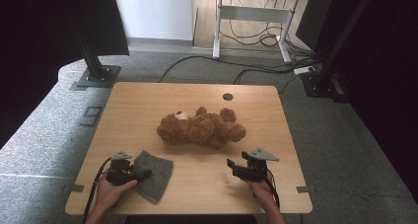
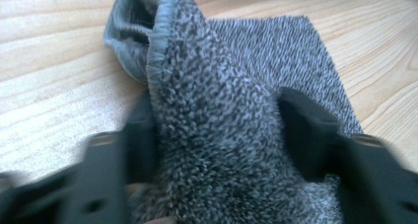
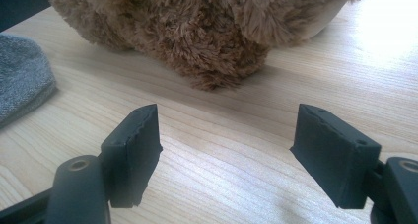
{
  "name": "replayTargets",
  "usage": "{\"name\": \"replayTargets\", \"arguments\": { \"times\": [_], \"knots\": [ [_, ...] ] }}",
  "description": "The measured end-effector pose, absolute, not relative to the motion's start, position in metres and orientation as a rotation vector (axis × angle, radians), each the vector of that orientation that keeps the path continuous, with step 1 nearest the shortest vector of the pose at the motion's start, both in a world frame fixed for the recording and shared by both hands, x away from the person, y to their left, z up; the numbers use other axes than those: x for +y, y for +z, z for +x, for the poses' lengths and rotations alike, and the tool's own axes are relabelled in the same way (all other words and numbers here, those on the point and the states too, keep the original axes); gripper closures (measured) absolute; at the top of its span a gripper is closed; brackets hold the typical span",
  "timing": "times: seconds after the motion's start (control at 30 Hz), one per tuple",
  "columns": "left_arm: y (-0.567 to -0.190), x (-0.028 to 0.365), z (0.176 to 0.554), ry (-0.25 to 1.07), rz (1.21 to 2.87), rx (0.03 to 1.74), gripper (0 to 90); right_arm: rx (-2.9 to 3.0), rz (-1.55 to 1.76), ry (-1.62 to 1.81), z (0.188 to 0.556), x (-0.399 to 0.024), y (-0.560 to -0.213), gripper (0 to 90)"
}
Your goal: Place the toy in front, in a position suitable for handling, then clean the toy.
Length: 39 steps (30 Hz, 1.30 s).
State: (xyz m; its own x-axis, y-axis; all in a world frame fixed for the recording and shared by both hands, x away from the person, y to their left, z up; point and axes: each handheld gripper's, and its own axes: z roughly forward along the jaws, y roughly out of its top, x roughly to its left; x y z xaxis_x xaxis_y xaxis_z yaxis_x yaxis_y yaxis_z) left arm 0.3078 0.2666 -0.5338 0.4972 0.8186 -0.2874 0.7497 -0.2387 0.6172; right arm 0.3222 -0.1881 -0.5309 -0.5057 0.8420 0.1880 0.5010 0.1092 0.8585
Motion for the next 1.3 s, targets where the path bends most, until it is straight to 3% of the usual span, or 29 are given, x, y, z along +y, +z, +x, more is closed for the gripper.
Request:
{"name": "replayTargets", "arguments": {
  "times": [0.1,0.23,0.47,0.6,1.03,1.3],
  "knots": [
    [-0.534,0.267,0.31,0.062,2.03,1.266,70.1,2.036,1.311,1.361,0.322,-0.188,-0.529,25.9],
    [-0.531,0.273,0.311,0.005,1.985,1.251,75.5,2.018,1.307,1.373,0.32,-0.189,-0.525,25.9],
    [-0.502,0.305,0.304,-0.078,1.697,1.112,76.4,1.978,1.285,1.405,0.319,-0.195,-0.516,26.2],
    [-0.493,0.311,0.302,-0.096,1.637,1.082,76.4,1.969,1.266,1.415,0.318,-0.196,-0.512,26.2],
    [-0.47,0.297,0.312,-0.103,1.61,1.0,76.1,1.911,1.19,1.471,0.332,-0.188,-0.473,27.6],
    [-0.469,0.289,0.319,-0.104,1.622,0.988,75.9,1.935,1.194,1.437,0.384,-0.162,-0.434,30.2]
  ]
}}
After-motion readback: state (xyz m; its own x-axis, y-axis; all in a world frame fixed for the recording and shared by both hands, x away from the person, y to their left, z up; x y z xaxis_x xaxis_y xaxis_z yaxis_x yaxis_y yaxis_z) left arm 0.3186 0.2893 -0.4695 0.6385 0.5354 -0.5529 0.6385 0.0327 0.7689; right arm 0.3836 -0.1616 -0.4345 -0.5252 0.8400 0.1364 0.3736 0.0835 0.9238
